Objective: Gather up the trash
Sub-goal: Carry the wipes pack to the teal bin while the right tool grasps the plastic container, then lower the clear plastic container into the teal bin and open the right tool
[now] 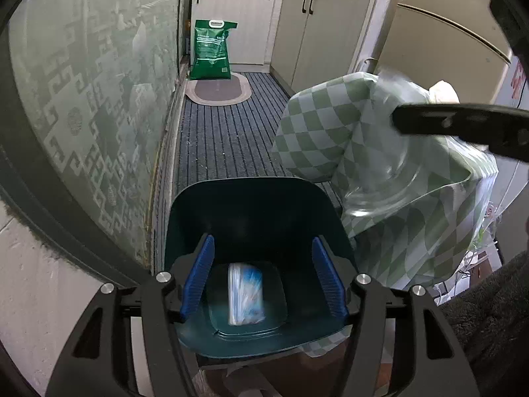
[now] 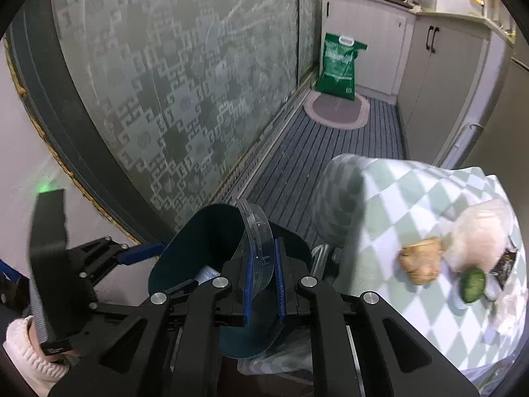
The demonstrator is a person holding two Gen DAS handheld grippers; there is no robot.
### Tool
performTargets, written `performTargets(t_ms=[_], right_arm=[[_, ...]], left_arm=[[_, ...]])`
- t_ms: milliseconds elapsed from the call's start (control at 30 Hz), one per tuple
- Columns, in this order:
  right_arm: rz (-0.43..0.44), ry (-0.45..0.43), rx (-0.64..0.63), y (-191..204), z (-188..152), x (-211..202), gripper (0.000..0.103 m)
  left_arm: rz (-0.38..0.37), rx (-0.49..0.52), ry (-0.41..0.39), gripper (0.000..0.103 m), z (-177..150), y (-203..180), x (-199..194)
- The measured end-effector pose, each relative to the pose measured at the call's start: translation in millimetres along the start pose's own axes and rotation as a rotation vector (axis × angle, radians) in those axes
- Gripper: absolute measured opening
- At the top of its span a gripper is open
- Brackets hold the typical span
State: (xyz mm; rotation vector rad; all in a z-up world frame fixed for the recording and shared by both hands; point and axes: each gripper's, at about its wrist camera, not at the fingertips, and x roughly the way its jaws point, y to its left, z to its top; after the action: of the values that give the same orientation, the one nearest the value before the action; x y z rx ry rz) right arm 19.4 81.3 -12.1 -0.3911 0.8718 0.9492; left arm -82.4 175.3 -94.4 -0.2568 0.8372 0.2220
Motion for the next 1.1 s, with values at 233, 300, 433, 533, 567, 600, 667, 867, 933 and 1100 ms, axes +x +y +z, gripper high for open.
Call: performTargets(t_ms=[233,300,433,533,567,600,667,867,933,1100], right_arm=[[0.007,0.062,-0.016,13.8,0.6,22.8,0.012],[0.018,0.079,-0.019,17.3,-0.7,27.1,0.012],[0.045,0.100,-0.020,22.0,-0.7,33.1,0.013],[0.058,0.103,-0.026,26.5,0.3,34.5,0.021],[0.066,0.103,-0.027,27.8,0.6,34.0,0.027],[0.076,0.100,-0.025,28.6,0.7,32.9,0.040],[0.086,0.087,-0.025,29.8,1.4,30.1,0.044],[0.101,-0.035,-0.032,23.4,6.8,-1.3,0.044],[0.088,-0.077,-0.022,15.3,7.1,-13.6,0.044],[0.054,-0.170,0.034,-19.2,3.6,-41.6,0.050]], left_arm=[[-0.012,-0.023,-0.072,0.040,-1.5,8.2,-21.1],[-0.013,-0.024,-0.108,0.036,0.9,9.8,-29.7],[-0.020,-0.022,-0.180,0.032,3.8,8.6,-47.2],[-0.026,-0.019,-0.237,0.030,7.1,7.5,-57.9],[-0.030,-0.020,-0.257,0.029,8.4,6.8,-62.2],[-0.036,-0.022,-0.276,0.028,9.6,6.4,-65.9],[-0.050,-0.027,-0.313,0.027,11.9,5.7,-73.0],[-0.117,-0.053,-0.423,0.023,21.9,-0.6,-95.7],[-0.137,-0.052,-0.446,0.023,25.5,-6.0,-100.4],[-0.166,-0.030,-0.459,0.023,36.9,-24.4,-100.6]])
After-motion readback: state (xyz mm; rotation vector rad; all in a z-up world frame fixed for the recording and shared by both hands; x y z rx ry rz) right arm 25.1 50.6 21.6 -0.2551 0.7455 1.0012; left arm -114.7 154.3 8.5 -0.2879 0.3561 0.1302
